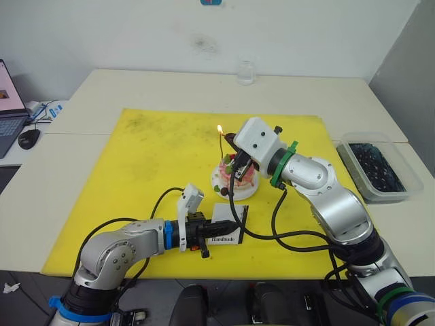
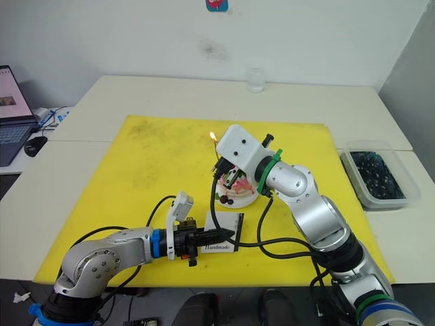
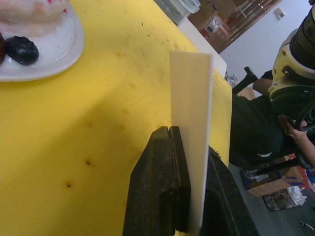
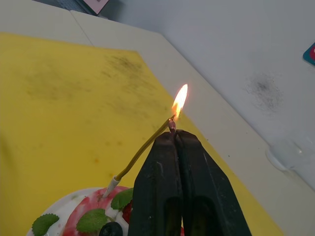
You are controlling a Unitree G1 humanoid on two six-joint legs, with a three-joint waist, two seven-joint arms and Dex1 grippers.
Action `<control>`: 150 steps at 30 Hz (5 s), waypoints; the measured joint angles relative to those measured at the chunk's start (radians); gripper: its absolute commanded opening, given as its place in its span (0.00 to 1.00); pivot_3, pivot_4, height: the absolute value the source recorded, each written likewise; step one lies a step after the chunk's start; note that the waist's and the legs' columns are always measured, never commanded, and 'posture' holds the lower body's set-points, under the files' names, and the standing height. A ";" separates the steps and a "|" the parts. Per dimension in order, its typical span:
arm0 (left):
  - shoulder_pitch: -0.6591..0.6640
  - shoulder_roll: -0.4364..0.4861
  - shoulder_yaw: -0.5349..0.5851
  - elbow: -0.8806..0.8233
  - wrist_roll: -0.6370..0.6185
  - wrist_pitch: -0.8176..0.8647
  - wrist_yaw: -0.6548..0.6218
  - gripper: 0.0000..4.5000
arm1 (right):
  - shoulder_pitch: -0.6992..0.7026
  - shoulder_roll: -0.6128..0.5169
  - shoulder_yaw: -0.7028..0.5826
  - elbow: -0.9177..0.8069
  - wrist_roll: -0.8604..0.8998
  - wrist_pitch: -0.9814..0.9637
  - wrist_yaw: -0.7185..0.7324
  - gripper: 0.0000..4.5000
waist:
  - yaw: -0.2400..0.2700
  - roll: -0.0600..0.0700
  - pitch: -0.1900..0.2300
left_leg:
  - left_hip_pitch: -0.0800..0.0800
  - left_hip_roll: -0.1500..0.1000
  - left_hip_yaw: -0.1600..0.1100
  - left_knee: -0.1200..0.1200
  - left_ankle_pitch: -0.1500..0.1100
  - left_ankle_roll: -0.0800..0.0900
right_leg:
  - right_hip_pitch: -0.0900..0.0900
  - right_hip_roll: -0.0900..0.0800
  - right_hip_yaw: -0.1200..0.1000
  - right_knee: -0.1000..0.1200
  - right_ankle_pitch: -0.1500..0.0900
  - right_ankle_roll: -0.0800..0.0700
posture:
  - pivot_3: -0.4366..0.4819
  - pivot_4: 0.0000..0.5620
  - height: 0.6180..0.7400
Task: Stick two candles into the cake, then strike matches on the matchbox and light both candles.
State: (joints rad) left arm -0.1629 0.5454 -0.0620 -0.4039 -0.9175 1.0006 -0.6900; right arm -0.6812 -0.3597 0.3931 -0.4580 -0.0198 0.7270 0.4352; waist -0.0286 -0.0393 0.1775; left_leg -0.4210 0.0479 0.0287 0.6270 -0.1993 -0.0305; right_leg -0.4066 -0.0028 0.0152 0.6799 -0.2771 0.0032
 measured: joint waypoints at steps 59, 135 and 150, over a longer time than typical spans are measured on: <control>0.001 -0.025 -0.022 0.003 0.036 -0.007 -0.019 0.00 | 0.530 -0.368 -0.697 -0.093 0.087 0.110 -0.011 0.00 | 0.002 0.000 0.000 | 0.000 -0.001 0.001 0.000 0.000 0.000 | 0.000 0.000 0.001 -0.001 0.000 0.000 | 0.48 0.27 1.00; 0.052 0.001 -0.009 -0.048 0.021 -0.004 0.006 0.00 | 0.359 -0.004 -0.489 0.361 0.200 -0.074 -0.147 0.01 | 0.000 0.002 -0.001 | 0.002 -0.001 0.001 0.001 0.000 0.000 | 0.002 0.003 0.002 0.001 0.001 0.001 | 0.48 0.27 1.00; 0.033 0.004 -0.014 -0.032 0.036 -0.008 -0.013 0.00 | 0.551 -0.053 -0.553 -0.265 0.328 0.244 -0.133 0.01 | 0.001 0.002 -0.001 | 0.002 0.000 0.000 0.001 0.000 0.000 | 0.001 0.001 0.001 0.000 0.001 0.001 | 0.48 0.27 1.00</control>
State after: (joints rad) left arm -0.1301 0.5489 -0.0760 -0.4361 -0.8813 0.9929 -0.7027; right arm -0.1303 -0.4130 -0.1599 -0.7227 0.3083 0.9709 0.3021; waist -0.0276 -0.0370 0.1767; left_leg -0.4192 0.0479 0.0291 0.6275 -0.1993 -0.0304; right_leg -0.4051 -0.0020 0.0163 0.6804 -0.2765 0.0043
